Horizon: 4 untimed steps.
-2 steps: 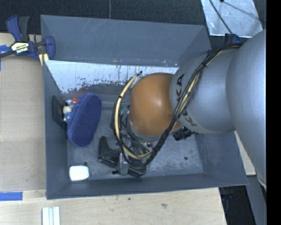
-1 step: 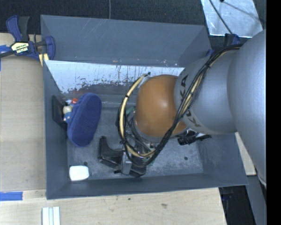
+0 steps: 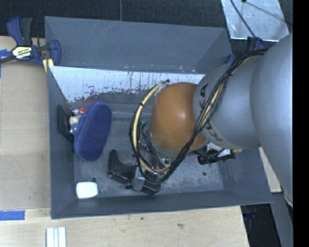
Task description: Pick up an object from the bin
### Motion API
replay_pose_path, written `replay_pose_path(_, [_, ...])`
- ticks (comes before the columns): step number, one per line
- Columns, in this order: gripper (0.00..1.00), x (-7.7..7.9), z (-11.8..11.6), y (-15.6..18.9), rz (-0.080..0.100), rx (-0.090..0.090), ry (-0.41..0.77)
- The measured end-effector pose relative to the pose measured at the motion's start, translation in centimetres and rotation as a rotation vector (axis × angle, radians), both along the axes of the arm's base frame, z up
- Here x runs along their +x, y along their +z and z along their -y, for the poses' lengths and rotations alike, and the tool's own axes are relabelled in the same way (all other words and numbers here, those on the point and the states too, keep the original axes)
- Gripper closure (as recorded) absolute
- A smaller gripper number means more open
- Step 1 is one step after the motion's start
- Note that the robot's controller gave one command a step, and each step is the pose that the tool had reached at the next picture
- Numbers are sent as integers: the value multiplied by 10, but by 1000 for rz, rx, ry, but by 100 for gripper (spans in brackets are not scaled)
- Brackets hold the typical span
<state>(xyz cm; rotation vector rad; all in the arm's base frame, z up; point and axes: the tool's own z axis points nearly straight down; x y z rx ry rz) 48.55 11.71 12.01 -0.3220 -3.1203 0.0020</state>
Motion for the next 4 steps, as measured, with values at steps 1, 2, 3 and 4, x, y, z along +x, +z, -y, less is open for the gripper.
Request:
replay_pose_path(1, [0,1,-3,-52,1,0,-74])
replay_pose_path(2, [0,2,-2,-52,2,0,-75])
replay_pose_path(3, [100,1,-3,-52,-1,1,-74])
replay_pose_path(4, [100,2,-2,25,7,1,-73])
